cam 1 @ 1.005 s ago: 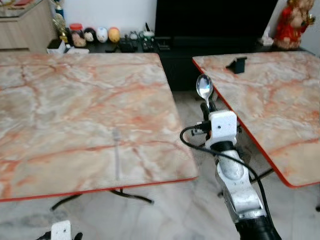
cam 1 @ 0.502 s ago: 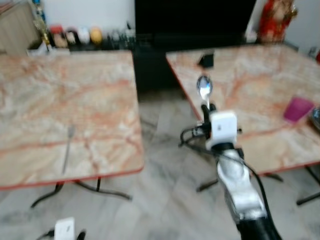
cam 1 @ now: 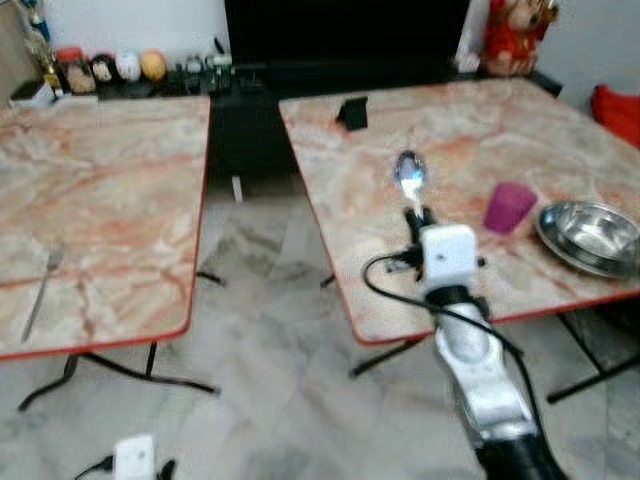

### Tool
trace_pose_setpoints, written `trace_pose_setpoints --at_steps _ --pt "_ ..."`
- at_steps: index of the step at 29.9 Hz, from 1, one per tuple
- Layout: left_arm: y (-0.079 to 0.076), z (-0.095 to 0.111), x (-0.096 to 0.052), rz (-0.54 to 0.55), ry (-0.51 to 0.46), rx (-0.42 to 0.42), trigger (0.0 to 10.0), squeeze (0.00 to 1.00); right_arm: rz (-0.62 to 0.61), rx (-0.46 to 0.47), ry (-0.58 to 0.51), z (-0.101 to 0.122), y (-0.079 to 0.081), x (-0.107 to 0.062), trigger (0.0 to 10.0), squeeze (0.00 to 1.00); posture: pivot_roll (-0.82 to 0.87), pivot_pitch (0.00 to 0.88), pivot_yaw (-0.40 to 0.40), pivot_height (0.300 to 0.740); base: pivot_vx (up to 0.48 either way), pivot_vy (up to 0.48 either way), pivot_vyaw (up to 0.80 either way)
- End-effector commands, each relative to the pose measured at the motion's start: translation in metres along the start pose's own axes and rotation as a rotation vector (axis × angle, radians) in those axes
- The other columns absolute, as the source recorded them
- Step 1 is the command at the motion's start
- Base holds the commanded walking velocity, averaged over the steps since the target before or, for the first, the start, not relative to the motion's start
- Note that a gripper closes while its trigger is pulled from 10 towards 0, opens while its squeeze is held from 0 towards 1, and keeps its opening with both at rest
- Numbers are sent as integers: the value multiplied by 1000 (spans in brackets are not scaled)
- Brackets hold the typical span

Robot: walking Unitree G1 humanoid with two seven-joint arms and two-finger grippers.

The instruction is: Setting the table

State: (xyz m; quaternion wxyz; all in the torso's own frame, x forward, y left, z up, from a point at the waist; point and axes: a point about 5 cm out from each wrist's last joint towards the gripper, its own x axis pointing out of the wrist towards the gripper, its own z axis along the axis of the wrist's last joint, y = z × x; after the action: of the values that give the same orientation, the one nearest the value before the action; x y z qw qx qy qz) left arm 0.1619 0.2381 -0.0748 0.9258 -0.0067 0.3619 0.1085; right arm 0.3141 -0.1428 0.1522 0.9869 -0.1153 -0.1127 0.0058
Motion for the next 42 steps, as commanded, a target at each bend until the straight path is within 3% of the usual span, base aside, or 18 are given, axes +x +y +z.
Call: trace_pose_setpoints --at_steps 1,38,42 --pt "7 0 -1 16 4 14 10000 0 22 11 -28 7 9 2 10000 0 -30 0 1 740 0 -375 0" --pt "5 1 0 12 3 19 10000 0 19 -3 -13 7 7 2 10000 0 -36 0 -3 740 0 -373 0" --pt "5 0 0 16 5 14 10000 0 17 -2 -11 7 7 2 10000 0 -35 0 -4 740 0 0 0"
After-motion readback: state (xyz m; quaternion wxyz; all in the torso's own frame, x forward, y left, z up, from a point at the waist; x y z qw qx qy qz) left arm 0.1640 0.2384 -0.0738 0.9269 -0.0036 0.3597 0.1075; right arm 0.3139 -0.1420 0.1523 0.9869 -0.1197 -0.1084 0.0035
